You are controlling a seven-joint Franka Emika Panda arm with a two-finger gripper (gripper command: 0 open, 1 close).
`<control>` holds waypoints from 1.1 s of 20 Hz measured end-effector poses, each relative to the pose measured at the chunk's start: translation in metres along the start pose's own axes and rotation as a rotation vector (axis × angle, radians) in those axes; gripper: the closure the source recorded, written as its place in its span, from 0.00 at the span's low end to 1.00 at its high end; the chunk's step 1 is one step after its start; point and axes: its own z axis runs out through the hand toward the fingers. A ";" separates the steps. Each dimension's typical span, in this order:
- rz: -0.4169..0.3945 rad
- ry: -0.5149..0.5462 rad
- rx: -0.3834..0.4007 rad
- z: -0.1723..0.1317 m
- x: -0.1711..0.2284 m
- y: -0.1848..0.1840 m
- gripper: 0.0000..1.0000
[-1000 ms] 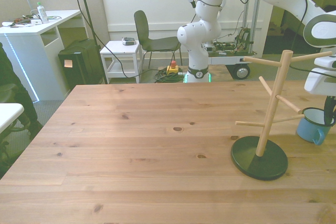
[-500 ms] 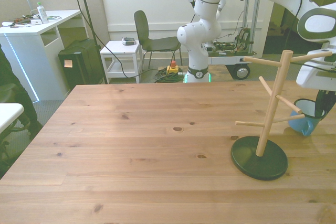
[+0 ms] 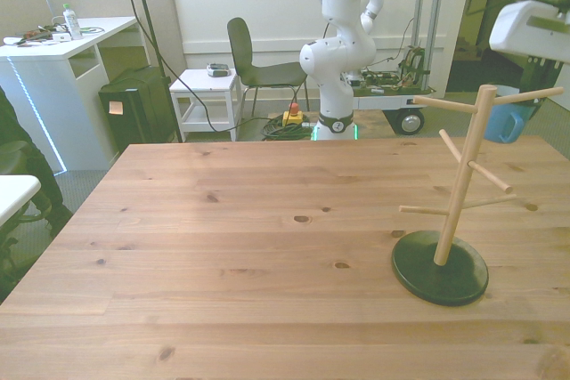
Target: Hang the mug
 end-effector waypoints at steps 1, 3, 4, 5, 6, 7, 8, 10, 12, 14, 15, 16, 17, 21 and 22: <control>-0.009 0.004 0.000 -0.006 0.006 0.004 1.00; -0.023 0.011 0.004 -0.020 0.015 0.008 1.00; -0.028 0.014 0.009 -0.028 0.019 0.010 1.00; -0.032 0.019 0.012 -0.036 0.023 0.012 1.00; -0.033 0.024 0.016 -0.044 0.029 0.014 1.00; -0.033 0.028 0.017 -0.051 0.034 0.017 1.00; -0.033 0.030 0.019 -0.056 0.041 0.019 1.00; -0.028 0.035 0.025 -0.066 0.053 0.022 1.00; -0.014 0.041 0.029 -0.072 0.066 0.025 1.00; -0.012 0.043 0.029 -0.073 0.077 0.026 1.00; -0.010 0.042 0.026 -0.072 0.083 0.026 1.00; -0.008 0.041 0.025 -0.069 0.089 0.026 1.00; -0.005 0.040 0.024 -0.067 0.095 0.025 1.00; -0.008 0.034 0.034 -0.061 0.109 0.012 1.00; -0.010 0.031 0.036 -0.059 0.111 0.008 1.00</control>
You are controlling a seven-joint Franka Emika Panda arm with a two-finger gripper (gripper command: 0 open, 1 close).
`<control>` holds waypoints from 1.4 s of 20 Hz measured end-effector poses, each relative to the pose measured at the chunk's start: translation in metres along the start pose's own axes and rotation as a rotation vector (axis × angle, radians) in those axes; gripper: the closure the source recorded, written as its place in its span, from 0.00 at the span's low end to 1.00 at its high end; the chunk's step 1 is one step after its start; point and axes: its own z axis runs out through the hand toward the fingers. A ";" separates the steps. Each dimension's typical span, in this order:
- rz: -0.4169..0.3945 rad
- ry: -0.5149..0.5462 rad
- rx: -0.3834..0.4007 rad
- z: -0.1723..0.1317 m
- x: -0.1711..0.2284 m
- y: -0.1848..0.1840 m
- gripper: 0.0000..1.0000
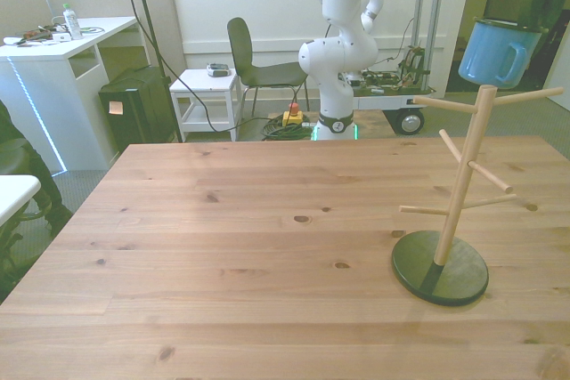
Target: Hang the mug
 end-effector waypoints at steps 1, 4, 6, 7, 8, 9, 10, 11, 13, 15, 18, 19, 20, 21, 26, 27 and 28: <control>-0.001 -0.003 0.001 0.002 0.002 -0.003 1.00; -0.008 -0.011 -0.002 0.005 0.003 -0.012 1.00; -0.025 -0.013 0.003 0.003 -0.005 -0.021 1.00; -0.037 -0.014 0.005 0.000 -0.011 -0.026 1.00; -0.049 -0.016 0.007 -0.003 -0.018 -0.031 1.00; -0.059 -0.016 0.011 -0.006 -0.025 -0.036 1.00; -0.067 -0.018 0.011 -0.008 -0.030 -0.040 1.00; -0.073 -0.018 0.011 -0.009 -0.033 -0.044 1.00; -0.080 -0.017 0.006 -0.008 -0.035 -0.052 1.00; -0.085 -0.019 0.005 -0.003 -0.036 -0.061 1.00; -0.091 -0.022 0.001 0.002 -0.037 -0.073 1.00; -0.091 -0.022 0.002 0.003 -0.037 -0.076 1.00; -0.090 -0.022 0.000 0.003 -0.037 -0.078 1.00; -0.087 -0.022 0.000 0.002 -0.036 -0.079 1.00; -0.069 -0.018 -0.004 0.008 -0.025 -0.080 1.00; -0.067 -0.019 -0.007 0.010 -0.024 -0.079 1.00; -0.066 -0.019 -0.010 0.012 -0.023 -0.079 1.00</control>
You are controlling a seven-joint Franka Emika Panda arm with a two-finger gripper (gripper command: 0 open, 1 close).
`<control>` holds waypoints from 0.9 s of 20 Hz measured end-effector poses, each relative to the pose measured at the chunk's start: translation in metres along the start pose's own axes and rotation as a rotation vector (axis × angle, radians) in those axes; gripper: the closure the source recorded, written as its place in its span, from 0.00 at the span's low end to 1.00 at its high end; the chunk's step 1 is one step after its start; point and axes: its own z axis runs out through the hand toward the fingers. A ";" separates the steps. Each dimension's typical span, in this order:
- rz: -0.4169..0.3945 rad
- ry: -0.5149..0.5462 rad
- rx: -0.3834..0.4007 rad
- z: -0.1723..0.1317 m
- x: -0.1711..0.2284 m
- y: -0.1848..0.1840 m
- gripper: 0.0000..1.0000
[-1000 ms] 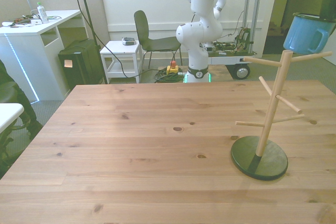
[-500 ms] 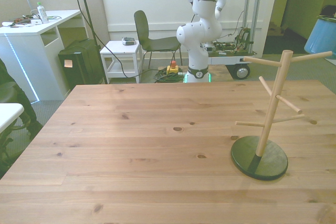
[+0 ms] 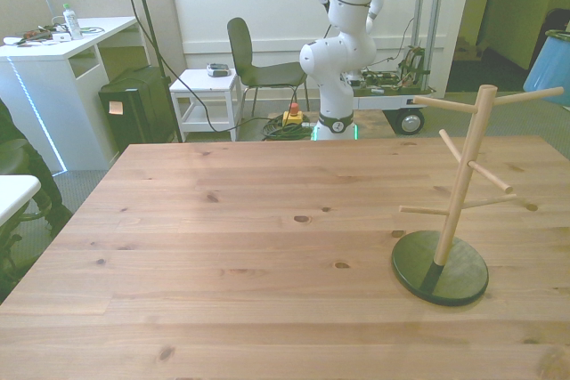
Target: Hang the mug
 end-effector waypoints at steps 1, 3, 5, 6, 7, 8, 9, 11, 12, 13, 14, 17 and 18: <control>0.001 0.000 -0.002 0.001 0.000 0.000 1.00; 0.002 0.000 -0.003 0.002 0.001 0.000 1.00; 0.003 0.000 -0.004 0.002 0.002 0.001 1.00; 0.005 0.000 -0.005 0.003 0.003 0.002 1.00; 0.007 0.000 -0.006 0.003 0.004 0.003 1.00; 0.010 0.000 -0.007 0.004 0.006 0.005 1.00; 0.014 -0.001 -0.009 0.004 0.008 0.007 1.00; 0.022 0.000 -0.013 0.005 0.011 0.013 1.00; 0.024 0.000 -0.014 0.006 0.012 0.015 1.00; 0.025 0.002 -0.014 0.006 0.013 0.017 1.00; 0.026 0.003 -0.013 0.006 0.013 0.020 1.00; 0.019 0.005 -0.010 0.008 0.009 0.025 1.00; 0.016 0.006 -0.009 0.011 0.006 0.026 1.00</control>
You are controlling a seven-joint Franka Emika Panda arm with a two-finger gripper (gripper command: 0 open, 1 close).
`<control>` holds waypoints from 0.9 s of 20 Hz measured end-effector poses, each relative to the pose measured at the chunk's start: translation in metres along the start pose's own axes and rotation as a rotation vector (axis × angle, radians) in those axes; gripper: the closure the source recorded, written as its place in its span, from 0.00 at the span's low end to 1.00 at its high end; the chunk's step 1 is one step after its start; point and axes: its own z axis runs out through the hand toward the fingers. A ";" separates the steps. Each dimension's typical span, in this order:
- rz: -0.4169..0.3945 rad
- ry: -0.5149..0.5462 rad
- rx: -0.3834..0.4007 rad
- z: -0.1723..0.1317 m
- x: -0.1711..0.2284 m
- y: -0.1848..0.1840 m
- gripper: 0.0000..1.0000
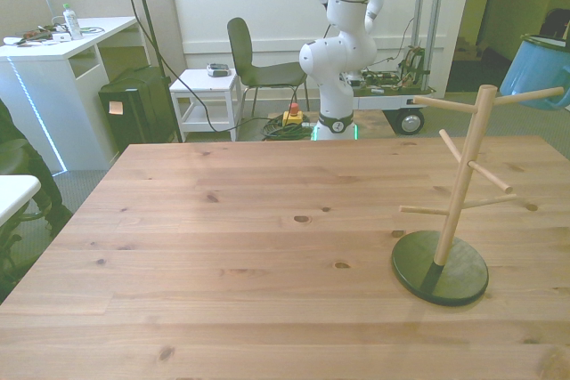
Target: Hang the mug
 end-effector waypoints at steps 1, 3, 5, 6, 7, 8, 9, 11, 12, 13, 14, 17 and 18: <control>-0.002 0.001 0.001 0.003 -0.002 0.002 1.00; -0.002 0.001 0.002 0.009 -0.005 0.009 1.00; 0.001 0.001 0.002 0.012 -0.006 0.017 1.00; 0.004 0.001 0.002 0.012 -0.005 0.019 1.00; 0.005 0.001 0.003 0.012 -0.005 0.020 1.00; 0.006 -0.001 0.004 0.012 -0.006 0.021 1.00; 0.007 -0.003 0.006 0.012 -0.005 0.021 1.00; 0.012 -0.007 0.007 0.014 -0.005 0.022 1.00; 0.014 -0.008 0.008 0.015 -0.003 0.022 1.00; 0.018 -0.008 0.010 0.017 -0.001 0.023 1.00; 0.024 -0.009 0.012 0.018 0.001 0.025 1.00; 0.039 -0.010 0.015 0.022 0.006 0.032 1.00; 0.041 -0.009 0.015 0.023 0.007 0.035 1.00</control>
